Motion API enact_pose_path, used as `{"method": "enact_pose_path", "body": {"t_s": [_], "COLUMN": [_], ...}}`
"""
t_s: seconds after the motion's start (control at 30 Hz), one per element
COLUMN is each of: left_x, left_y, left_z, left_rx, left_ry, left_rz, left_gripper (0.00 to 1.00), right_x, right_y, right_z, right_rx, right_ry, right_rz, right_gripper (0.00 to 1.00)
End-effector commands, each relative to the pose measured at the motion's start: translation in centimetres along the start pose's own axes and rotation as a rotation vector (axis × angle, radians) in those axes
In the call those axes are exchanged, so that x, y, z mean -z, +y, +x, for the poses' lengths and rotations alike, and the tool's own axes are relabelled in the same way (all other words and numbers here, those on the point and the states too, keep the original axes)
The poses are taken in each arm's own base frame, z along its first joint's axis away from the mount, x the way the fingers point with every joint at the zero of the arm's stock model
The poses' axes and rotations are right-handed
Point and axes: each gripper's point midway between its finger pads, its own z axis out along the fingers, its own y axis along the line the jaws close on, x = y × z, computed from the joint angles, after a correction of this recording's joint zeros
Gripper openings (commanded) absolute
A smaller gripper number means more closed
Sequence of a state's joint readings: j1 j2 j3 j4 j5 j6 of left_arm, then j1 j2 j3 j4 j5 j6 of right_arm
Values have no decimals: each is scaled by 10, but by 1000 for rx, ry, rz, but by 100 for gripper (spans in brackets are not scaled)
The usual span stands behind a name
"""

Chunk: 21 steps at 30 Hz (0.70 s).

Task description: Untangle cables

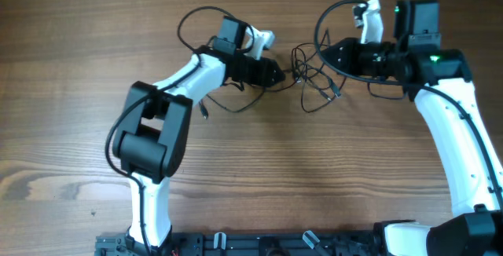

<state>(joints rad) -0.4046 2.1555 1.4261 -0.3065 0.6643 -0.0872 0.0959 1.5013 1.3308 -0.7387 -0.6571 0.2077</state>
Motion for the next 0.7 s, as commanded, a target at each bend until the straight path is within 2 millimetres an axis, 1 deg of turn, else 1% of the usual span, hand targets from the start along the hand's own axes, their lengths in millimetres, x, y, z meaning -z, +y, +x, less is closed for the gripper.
{"method": "enact_pose_path", "body": {"t_s": [0.0,0.03,0.13,0.23,0.3,0.37,0.43,0.5,0.6,0.67], "left_x": [-26,-29,-33,-34,-35,-35,-35,-35,-35,-35], "left_y": [-17,-21,-29,-30,-30,-29,-29,-29,-24,-19], "left_z": [19,20,20,18,16,15,14,14,12,12], "left_rx": [-83,-99,-131,-141,-146,-152,-156,-155,-156,-150], "left_ry": [58,60,57,46,40,35,31,31,25,26], "left_rz": [66,74,84,86,87,80,80,80,52,27], "left_gripper": [45,44,44,43,38,27,21,14,8,7], "right_x": [-3,-4,-4,-2,4,13,22,27,28,27], "right_y": [21,24,28,32,37,45,52,53,52,43], "right_z": [-4,-6,-6,-5,-7,-13,-16,-18,-17,-18], "right_rx": [18,17,-3,-5,-1,17,36,34,26,11], "right_ry": [-18,-26,-22,-23,-40,-74,-103,-118,-117,-126], "right_rz": [-35,-43,-58,-75,-79,-90,-93,-83,-76,-26], "right_gripper": [4,5,4,4,4,4,4,4,4,5]}}
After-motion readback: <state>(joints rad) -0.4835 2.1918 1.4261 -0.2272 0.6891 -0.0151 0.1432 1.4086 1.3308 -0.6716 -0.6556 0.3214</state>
